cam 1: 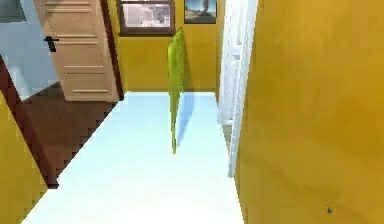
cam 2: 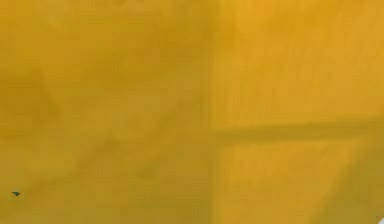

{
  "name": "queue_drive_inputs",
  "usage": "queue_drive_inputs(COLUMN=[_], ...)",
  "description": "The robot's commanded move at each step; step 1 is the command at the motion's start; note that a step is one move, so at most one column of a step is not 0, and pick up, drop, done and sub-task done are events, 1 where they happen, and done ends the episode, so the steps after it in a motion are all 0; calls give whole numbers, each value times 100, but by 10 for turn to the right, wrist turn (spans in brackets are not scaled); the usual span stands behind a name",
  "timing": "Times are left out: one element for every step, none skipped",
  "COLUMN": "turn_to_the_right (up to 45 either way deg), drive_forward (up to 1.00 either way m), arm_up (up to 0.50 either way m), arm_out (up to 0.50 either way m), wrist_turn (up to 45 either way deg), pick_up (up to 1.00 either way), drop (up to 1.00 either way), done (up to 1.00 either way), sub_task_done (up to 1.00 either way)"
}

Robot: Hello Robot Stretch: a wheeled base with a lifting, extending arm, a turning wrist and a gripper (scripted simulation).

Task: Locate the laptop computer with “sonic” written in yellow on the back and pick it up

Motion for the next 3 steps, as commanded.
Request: queue_drive_inputs(turn_to_the_right=[0, 60, 0], drive_forward=[100, 0, 25], arm_up=[0, 0, 0], arm_out=[0, 0, 0], wrist_turn=[0, 0, 0], pick_up=[0, 0, 0], drop=[0, 0, 0], done=[0, 0, 0], sub_task_done=[0, 0, 0])
